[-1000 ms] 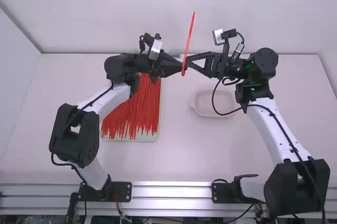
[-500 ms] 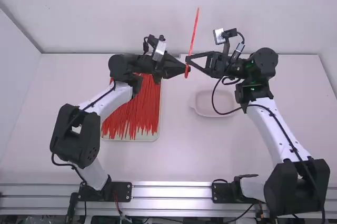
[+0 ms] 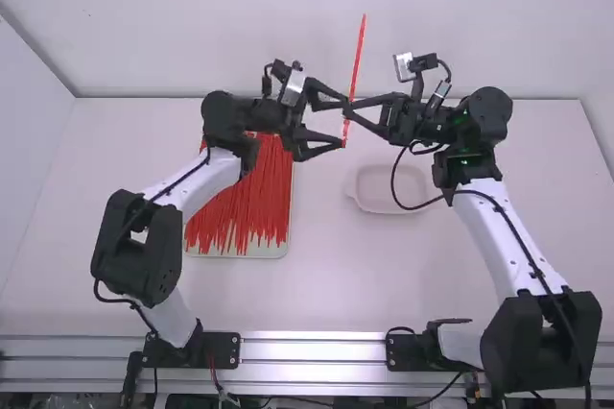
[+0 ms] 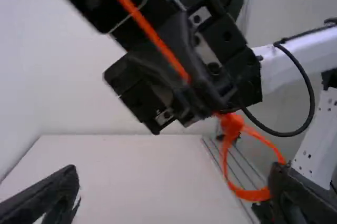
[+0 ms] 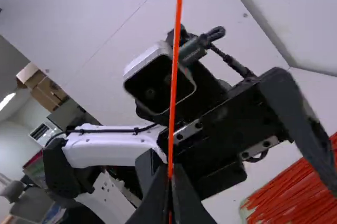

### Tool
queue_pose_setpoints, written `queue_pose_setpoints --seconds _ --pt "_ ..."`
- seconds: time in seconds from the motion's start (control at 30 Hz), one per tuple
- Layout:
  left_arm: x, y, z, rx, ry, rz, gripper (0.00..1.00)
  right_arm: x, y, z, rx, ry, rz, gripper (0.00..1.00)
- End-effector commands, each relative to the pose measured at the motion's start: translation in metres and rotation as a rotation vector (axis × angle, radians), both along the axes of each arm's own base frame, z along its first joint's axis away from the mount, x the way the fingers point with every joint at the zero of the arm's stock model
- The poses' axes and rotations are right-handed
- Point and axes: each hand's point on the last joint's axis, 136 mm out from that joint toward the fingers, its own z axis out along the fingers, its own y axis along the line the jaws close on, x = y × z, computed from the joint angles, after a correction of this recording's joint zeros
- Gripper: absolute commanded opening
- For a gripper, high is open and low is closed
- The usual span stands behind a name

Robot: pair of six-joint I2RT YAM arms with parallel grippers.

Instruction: Fasten the cable tie

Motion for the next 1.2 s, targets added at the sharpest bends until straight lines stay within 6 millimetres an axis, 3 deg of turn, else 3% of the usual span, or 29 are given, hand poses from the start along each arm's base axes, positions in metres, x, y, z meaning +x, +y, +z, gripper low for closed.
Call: queue_pose_setpoints --seconds 0.0,0.17,0.27,0.43,0.63,0.73,0.83,1.0,1.17 --pt "0.013 0.009 0.010 -0.025 -0.034 0.060 0.99 0.000 -0.012 0.018 0.004 -0.092 -0.046 0.00" --pt "0.041 0.024 0.012 -0.019 0.069 0.145 0.99 0.015 -0.036 0.018 -0.005 -0.130 -0.130 0.00" --pt "0.054 0.028 0.005 0.023 0.106 0.171 0.99 0.025 -0.047 0.009 -0.023 -0.115 -0.175 0.00" --pt "0.068 0.031 -0.021 0.099 0.193 0.207 0.99 0.054 -0.069 -0.040 -0.120 -0.018 -0.327 0.00" --pt "0.075 0.040 -0.056 0.176 0.243 0.246 0.99 0.069 -0.088 -0.095 -0.300 0.037 -0.473 0.00" --pt "0.084 0.046 -0.082 0.231 0.337 0.319 0.99 0.076 -0.103 -0.126 -0.429 0.097 -0.578 0.00" --pt "0.088 0.057 -0.118 0.332 0.420 0.401 0.99 0.083 -0.124 -0.173 -0.653 0.191 -0.720 0.00" --pt "0.085 0.066 -0.148 0.439 0.480 0.464 0.99 0.087 -0.130 -0.220 -0.833 0.276 -0.773 0.00" --pt "0.092 0.081 -0.174 0.520 0.565 0.559 0.99 0.095 -0.124 -0.260 -0.907 0.329 -0.748 0.00"
